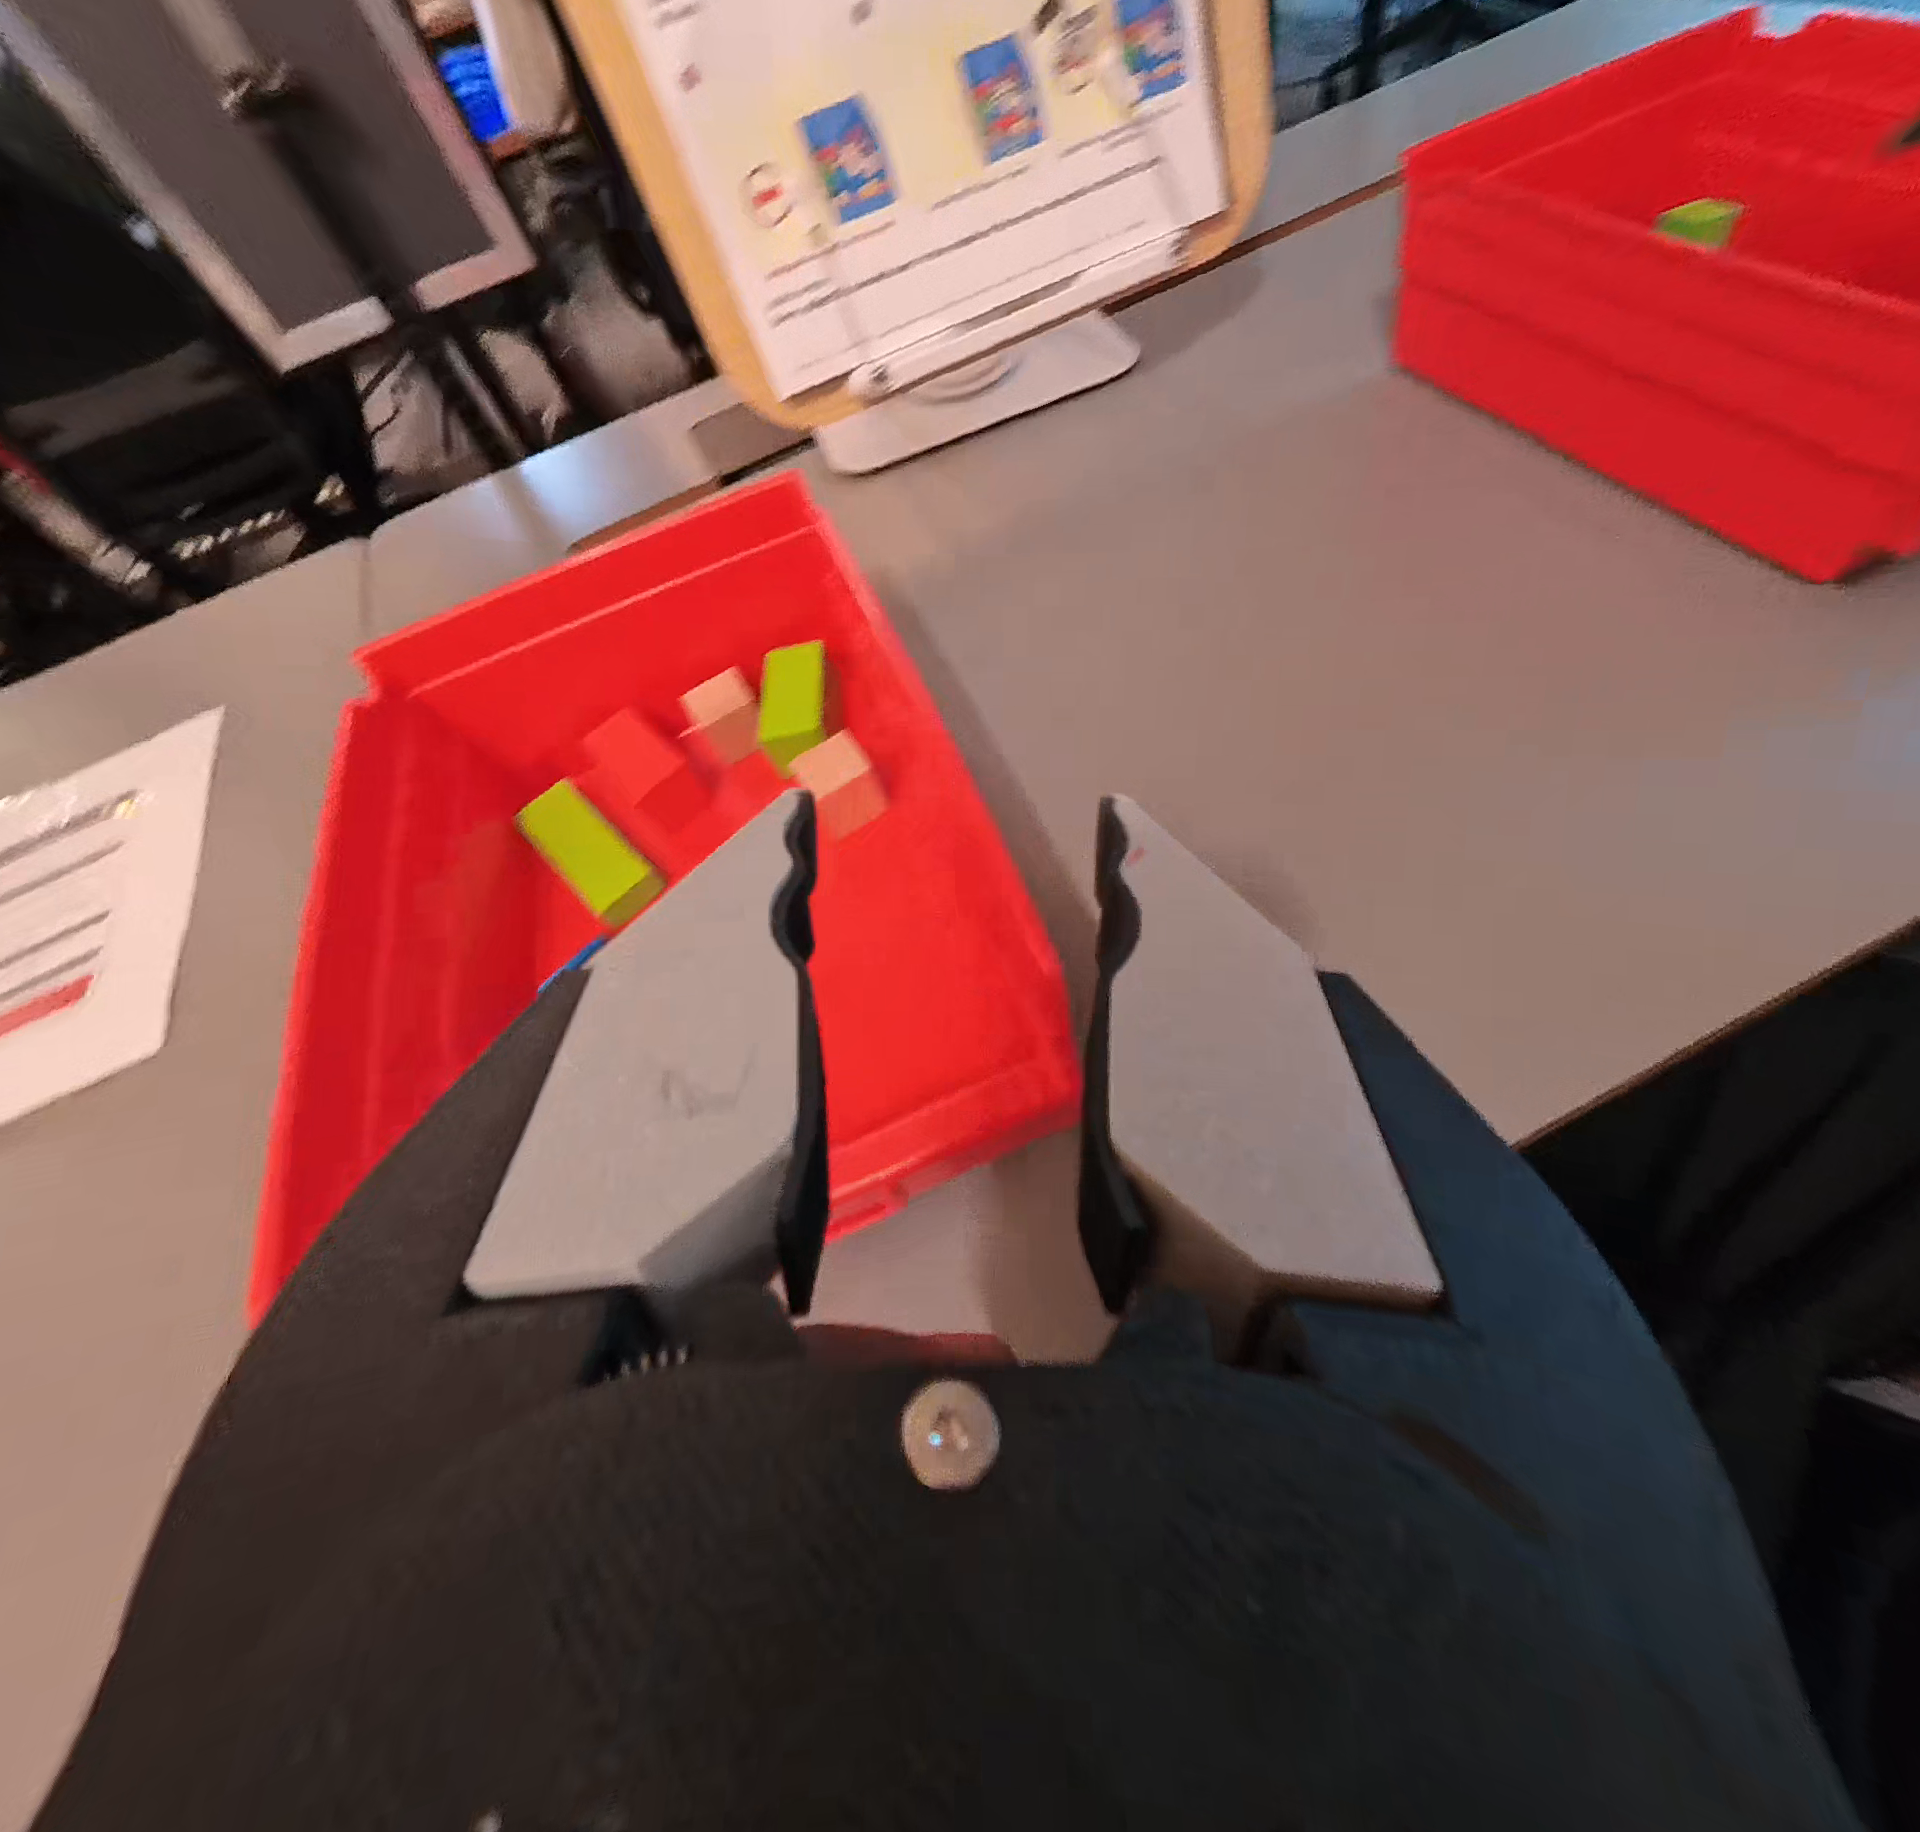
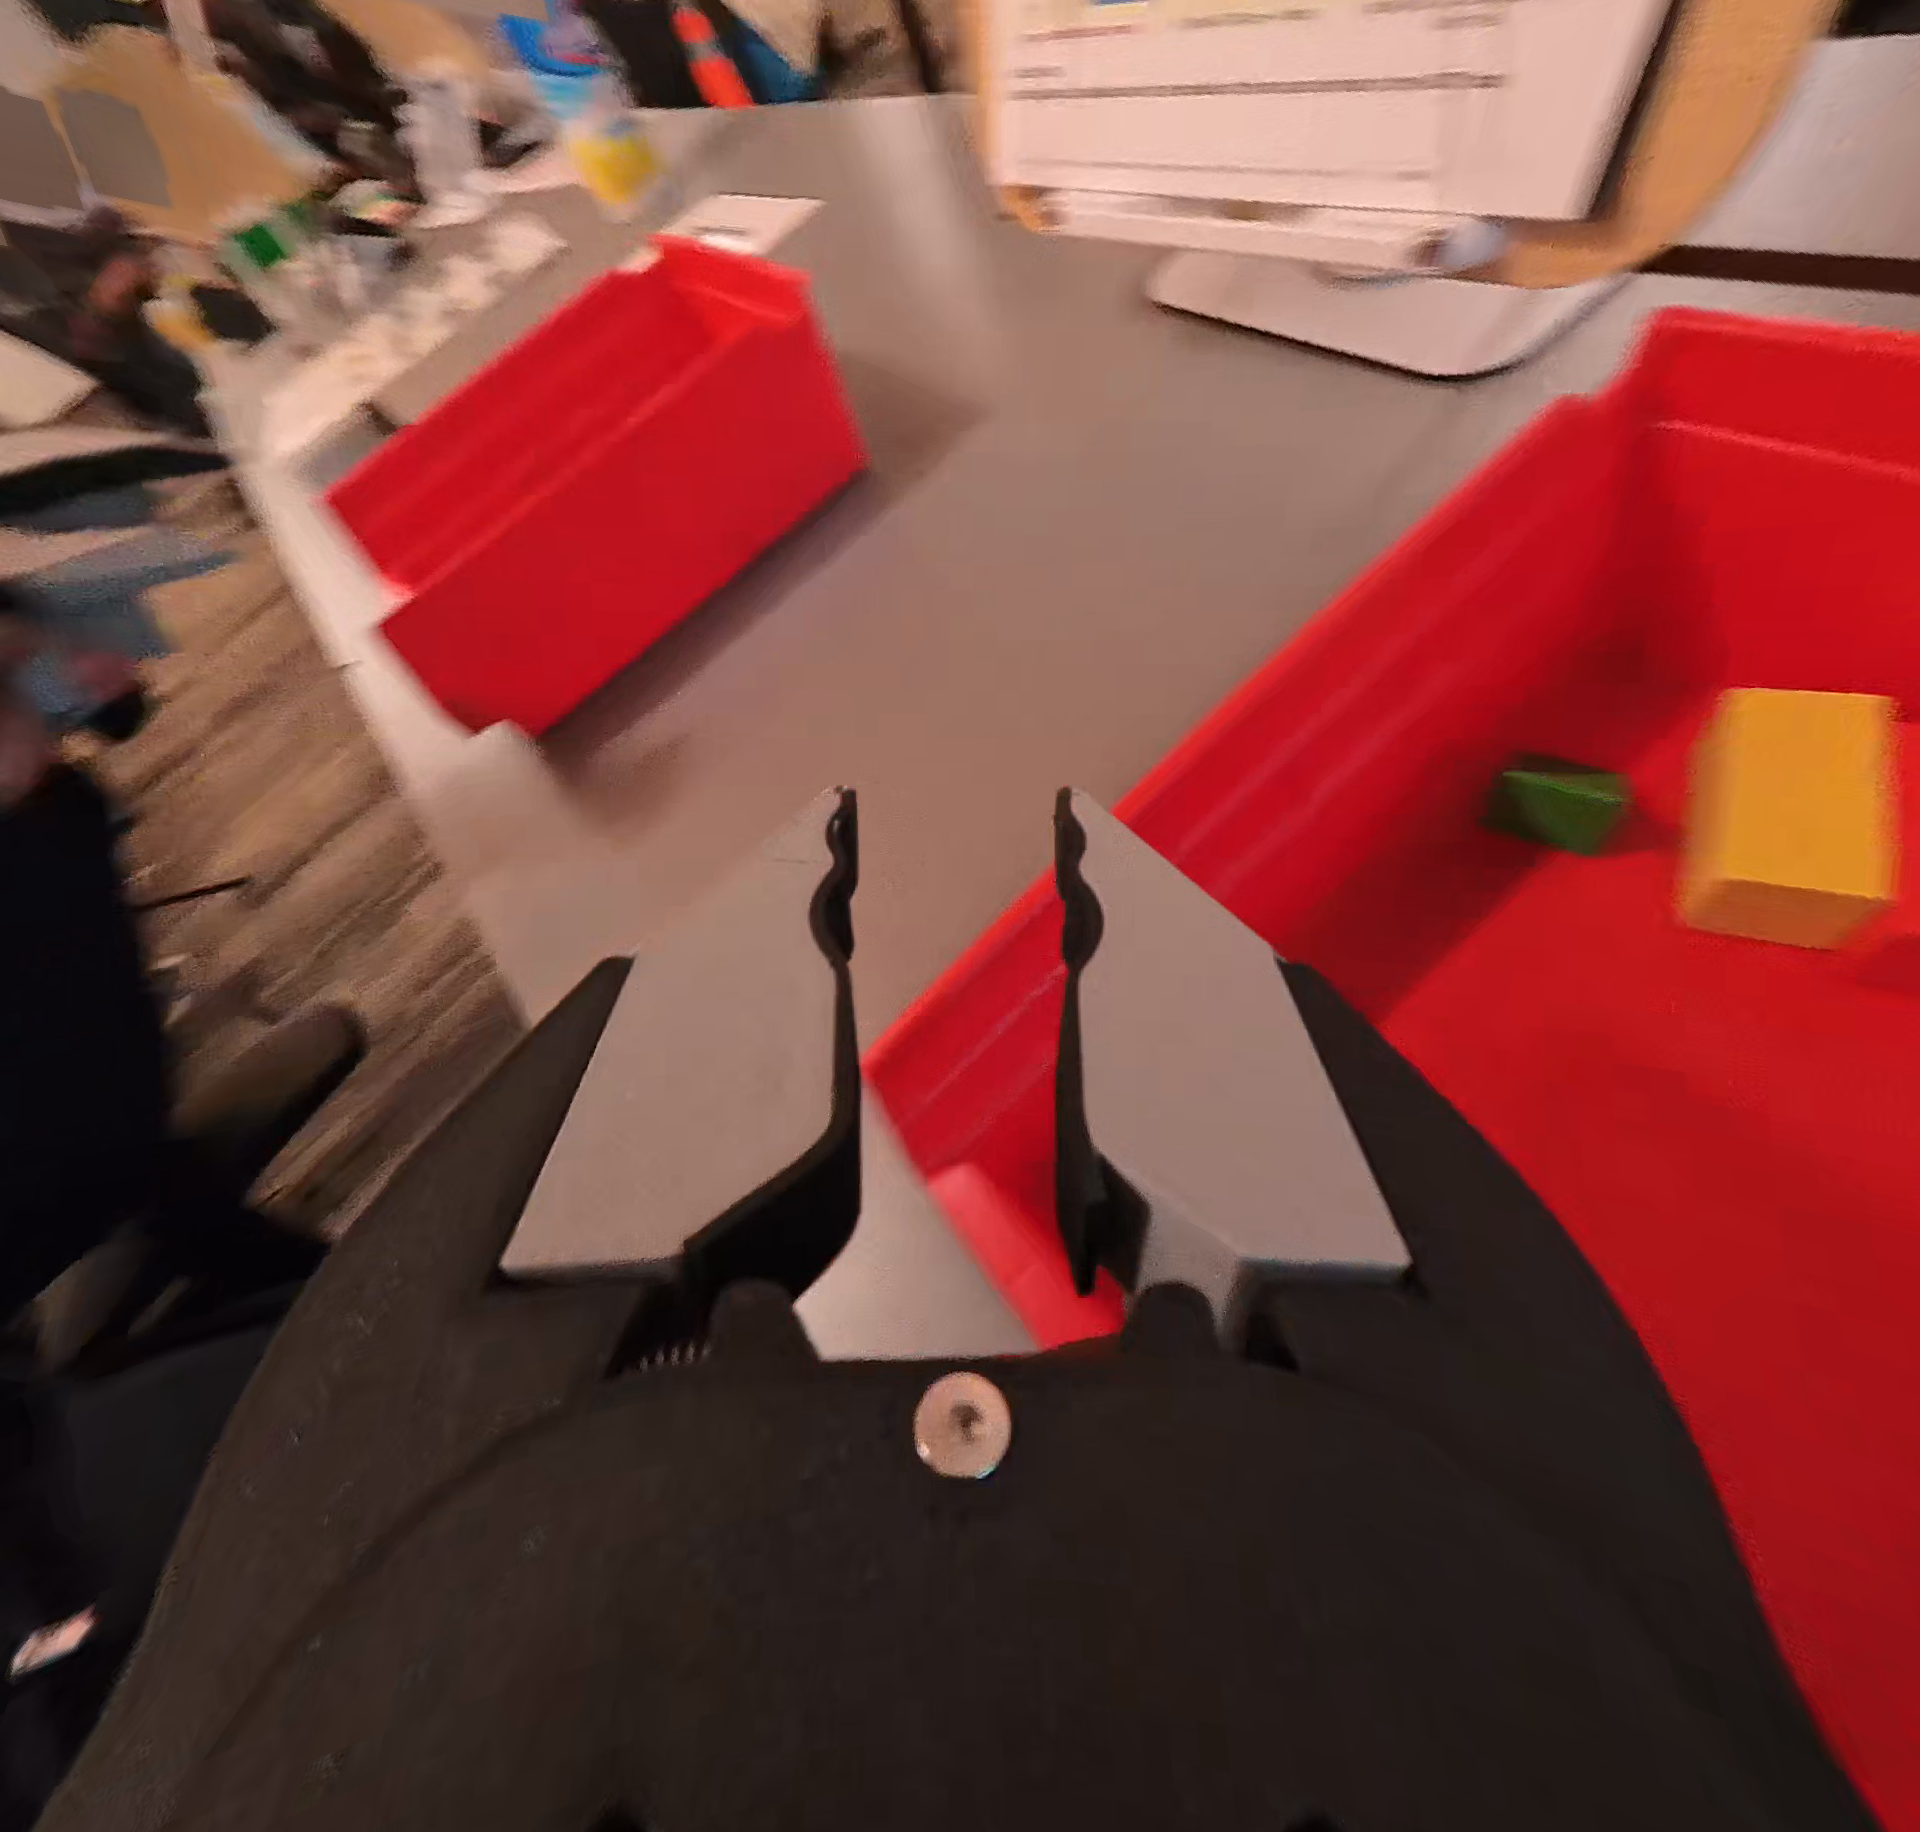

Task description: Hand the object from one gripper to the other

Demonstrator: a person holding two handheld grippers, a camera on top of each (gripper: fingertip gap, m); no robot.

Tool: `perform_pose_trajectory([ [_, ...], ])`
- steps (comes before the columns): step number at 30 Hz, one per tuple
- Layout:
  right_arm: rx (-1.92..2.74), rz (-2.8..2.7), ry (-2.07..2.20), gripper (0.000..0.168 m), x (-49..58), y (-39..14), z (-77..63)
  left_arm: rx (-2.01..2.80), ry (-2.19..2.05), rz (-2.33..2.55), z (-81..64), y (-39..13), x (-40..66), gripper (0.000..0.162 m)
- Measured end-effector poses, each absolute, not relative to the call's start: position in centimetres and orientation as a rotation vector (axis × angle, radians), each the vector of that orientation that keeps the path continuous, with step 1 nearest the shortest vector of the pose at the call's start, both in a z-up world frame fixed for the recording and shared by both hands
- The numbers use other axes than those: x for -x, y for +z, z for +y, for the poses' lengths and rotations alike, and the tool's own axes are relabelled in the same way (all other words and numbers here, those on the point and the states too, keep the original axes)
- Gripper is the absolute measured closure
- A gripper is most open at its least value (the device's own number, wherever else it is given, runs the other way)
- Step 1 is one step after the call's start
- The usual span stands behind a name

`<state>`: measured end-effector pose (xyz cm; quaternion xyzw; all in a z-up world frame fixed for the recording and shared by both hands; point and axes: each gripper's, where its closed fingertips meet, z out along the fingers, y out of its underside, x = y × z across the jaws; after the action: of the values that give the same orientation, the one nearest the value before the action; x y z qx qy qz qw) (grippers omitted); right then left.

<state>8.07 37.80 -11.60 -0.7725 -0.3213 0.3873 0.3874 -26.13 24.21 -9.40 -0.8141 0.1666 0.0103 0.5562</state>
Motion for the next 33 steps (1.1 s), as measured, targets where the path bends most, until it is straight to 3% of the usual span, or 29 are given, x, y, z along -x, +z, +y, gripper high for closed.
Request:
perform_pose_trajectory([
  [3,1.891,-0.885,1.156,0.134,-7.8,-10.9,33.4,1.981,0.071,0.292,24.2,-10.0,29.9,0.111],
  [6,1.872,-0.929,1.194,0.127,-7.8,-9.6,31.7,2.095,0.015,0.234,25.4,-11.4,32.3,0.117],
  [10,1.748,-0.93,1.184,0.133,-8.0,-6.9,30.3,2.328,-0.01,0.287,28.0,-15.2,34.6,0.117],
  [13,1.736,-0.959,1.192,0.133,-8.0,-6.8,29.4,2.51,-0.026,0.451,29.3,-18.5,35.5,0.111],
  [20,1.743,-0.975,1.18,0.132,-7.8,-7.0,28.9,2.686,0.19,0.9,31.1,-23.2,39.1,0.116],
  [26,1.721,-1.011,1.166,0.132,-7.4,-6.6,28.2,2.678,0.208,1.124,31.9,-24.2,38.7,0.111],
  [28,1.718,-1.019,1.167,0.132,-7.3,-6.5,28.0,2.69,0.164,1.218,31.3,-24.7,37.7,0.125],
  [30,1.724,-1.03,1.15,0.132,-7.2,-6.7,27.9,2.711,0.236,1.308,30.9,-25.6,38.0,0.111],
  [33,1.722,-1.037,1.153,0.132,-7.1,-6.8,27.8,2.697,0.254,1.349,31.0,-25.7,37.9,0.117],
])
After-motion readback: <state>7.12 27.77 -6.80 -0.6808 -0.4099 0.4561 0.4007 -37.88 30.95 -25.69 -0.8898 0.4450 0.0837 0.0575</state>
